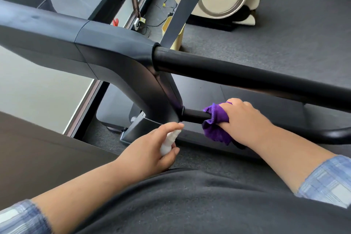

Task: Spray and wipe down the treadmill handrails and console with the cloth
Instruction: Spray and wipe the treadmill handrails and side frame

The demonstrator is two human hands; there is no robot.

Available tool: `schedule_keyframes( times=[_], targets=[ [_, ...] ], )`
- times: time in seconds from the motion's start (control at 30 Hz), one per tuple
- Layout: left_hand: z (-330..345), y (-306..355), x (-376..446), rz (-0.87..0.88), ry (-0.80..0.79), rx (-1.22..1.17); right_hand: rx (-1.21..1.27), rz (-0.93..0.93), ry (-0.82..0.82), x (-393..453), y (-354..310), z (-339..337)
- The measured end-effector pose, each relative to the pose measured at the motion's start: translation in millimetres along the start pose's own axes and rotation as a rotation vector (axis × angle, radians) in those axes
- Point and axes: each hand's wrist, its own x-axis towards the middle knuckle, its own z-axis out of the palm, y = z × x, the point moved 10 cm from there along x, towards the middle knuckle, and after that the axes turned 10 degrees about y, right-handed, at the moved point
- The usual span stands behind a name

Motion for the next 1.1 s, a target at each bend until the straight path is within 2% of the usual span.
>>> schedule_keyframes(
  times=[0.13,0.27,0.33,0.43,0.7,0.8,0.97,1.1],
  targets=[
    [-8,-2,-2,-0.011,0.041,-0.033,-0.077,-0.005,0.067,8,-20,-3],
    [-4,3,-1,0.002,0.007,-0.021,-0.071,-0.173,0.152,25,-88,-1],
    [1,7,1,0.017,-0.016,0.001,-0.067,-0.192,0.17,28,-105,0],
    [3,9,2,0.027,-0.037,0.021,-0.091,-0.157,0.123,26,-96,5],
    [10,9,4,0.05,-0.081,0.023,-0.204,-0.035,-0.004,4,-22,-4],
    [6,4,1,0.029,-0.058,-0.003,-0.257,-0.078,-0.001,11,-45,-6],
    [7,12,2,0.039,-0.058,0.002,-0.156,-0.144,0.069,26,-113,-3],
    [10,12,4,0.033,-0.063,0.034,-0.087,-0.077,0.094,22,-97,-3]
  ],
)
